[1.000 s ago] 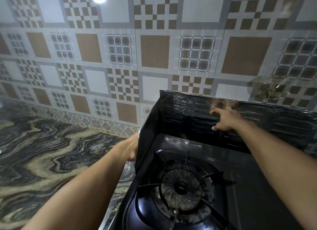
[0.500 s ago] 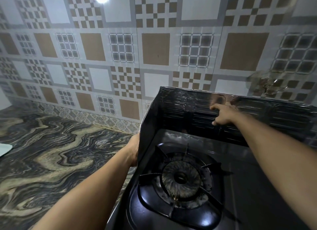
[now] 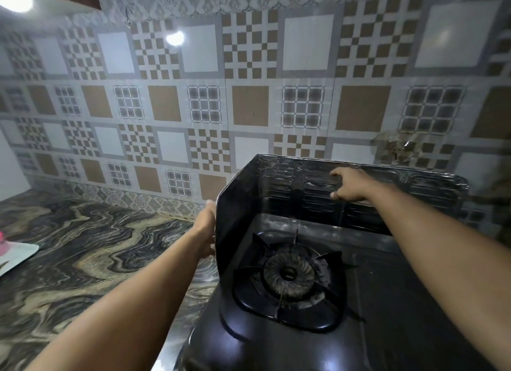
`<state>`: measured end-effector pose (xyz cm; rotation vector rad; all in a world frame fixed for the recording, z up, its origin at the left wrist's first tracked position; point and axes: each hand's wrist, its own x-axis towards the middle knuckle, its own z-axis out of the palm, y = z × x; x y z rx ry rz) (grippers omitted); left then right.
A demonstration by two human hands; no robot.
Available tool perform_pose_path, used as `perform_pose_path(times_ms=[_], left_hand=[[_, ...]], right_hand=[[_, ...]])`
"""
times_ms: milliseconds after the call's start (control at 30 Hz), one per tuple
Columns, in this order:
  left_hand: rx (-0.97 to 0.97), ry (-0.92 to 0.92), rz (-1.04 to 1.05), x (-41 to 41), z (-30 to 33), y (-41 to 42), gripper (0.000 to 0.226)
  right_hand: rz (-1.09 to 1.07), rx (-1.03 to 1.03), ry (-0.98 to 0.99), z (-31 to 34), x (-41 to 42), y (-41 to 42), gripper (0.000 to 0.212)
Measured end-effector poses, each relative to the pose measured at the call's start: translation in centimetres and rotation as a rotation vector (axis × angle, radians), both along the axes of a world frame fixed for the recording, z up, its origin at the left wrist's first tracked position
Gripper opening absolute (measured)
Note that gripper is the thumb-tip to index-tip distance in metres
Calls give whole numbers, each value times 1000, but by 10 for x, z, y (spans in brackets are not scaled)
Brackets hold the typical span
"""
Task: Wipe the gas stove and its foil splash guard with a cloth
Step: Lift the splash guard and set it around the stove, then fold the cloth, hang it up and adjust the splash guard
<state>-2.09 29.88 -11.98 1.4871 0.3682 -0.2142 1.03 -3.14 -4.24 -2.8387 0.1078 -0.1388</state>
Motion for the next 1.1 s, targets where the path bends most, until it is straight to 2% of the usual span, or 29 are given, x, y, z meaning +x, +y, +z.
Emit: perform_pose_path(times_ms=[67, 133, 500, 533, 633, 667, 767, 867, 933, 1000, 1100], left_hand=[[24, -7, 6, -4, 5, 9, 89], [42, -29, 11, -3, 6, 15, 106], [105, -173, -19, -78, 29, 34, 79], [109, -198, -32, -84, 28, 36, 80], [127, -188, -93, -103, 22, 42, 106], [129, -197, -95, -109, 18, 46, 108], [151, -156, -70, -136, 5, 51, 87], [259, -99, -90, -167, -16, 61, 81], [371, -101, -113, -187, -30, 69, 64], [466, -125, -186, -207, -42, 76, 38], [560, -74, -267, -227, -70, 88, 27]], right_hand=[[4, -2, -19, 8, -15, 6, 73], [10, -14, -35, 14, -29, 9, 72], [3, -8, -44, 29, -123, 50, 66], [10, -3, -51, 28, -132, 57, 65], [36, 0, -54, 23, -160, 75, 61], [48, -3, -44, 21, -170, 82, 59], [75, 2, -7, 8, -199, 99, 56], [87, -4, 23, -11, -233, 118, 49], [101, -2, 59, -27, -255, 130, 44], [118, 24, 104, -40, -273, 141, 37], [124, 51, 154, -61, -299, 156, 29]])
